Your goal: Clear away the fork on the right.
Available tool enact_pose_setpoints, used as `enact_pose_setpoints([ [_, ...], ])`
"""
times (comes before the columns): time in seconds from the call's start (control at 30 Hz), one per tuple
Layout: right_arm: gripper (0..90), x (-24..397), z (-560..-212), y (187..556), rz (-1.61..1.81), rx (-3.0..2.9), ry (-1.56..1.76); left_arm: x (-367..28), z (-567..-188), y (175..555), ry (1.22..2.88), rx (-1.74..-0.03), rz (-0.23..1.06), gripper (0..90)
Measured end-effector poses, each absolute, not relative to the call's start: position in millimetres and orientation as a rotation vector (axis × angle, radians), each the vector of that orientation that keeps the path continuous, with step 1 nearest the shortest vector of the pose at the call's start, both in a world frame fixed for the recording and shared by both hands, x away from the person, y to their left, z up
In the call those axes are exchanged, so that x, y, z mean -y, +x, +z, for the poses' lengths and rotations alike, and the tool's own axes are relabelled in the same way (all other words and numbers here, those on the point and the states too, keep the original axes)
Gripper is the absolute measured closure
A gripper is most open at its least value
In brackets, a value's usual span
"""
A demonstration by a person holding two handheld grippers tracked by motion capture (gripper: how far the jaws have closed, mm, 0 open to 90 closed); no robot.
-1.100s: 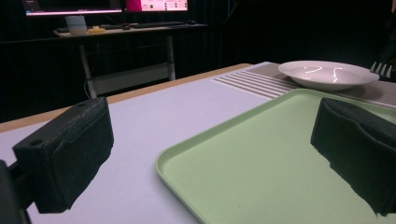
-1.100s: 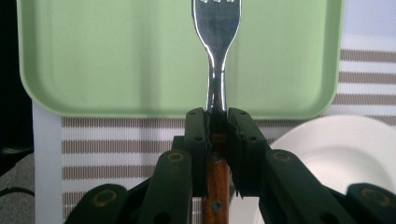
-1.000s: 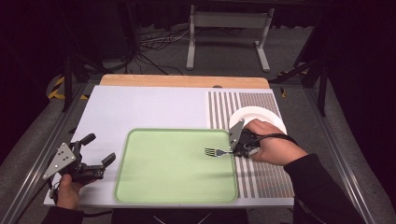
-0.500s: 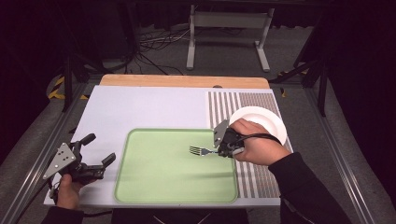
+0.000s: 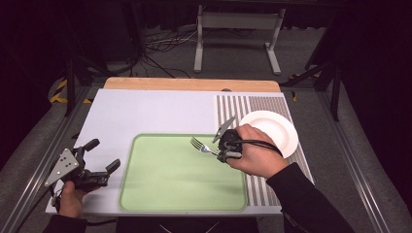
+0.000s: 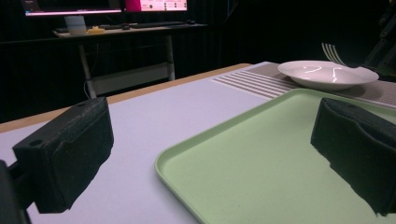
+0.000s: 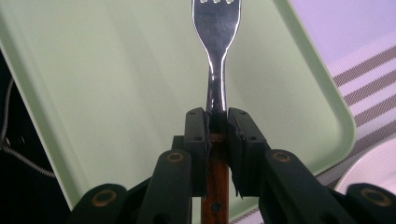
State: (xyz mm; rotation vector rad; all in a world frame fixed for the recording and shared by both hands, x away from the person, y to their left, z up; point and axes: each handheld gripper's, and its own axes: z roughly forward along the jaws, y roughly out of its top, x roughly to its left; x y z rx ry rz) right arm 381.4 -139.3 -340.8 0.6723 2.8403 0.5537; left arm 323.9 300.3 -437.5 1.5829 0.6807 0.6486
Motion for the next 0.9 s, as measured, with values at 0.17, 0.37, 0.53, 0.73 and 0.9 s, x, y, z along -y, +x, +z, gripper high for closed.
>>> enact_pose_setpoints([
  [0.17, 78.6, 135.6, -341.0, 379.0, 0.541, -2.756, 0.858, -300.1, -437.5, 324.0, 1.583, -0.681, 0.648, 0.0],
  [0.37, 78.6, 132.7, -345.2, 378.7, 0.542, -2.718, 0.995, -300.2, -437.4, 323.9, 1.582, -0.680, 0.647, 0.0],
  [0.53, 78.6, 130.9, -347.2, 377.4, 0.557, -2.681, 1.157, -300.1, -437.4, 324.0, 1.582, -0.680, 0.646, 0.1],
  [0.73, 78.6, 128.4, -350.4, 375.7, 0.556, -2.635, 1.250, -300.0, -437.4, 324.0, 1.583, -0.679, 0.645, 0.1],
  [0.9, 78.6, 127.0, -352.3, 376.0, 0.542, -2.628, 1.311, -299.9, -437.5, 324.1, 1.583, -0.679, 0.644, 0.0],
])
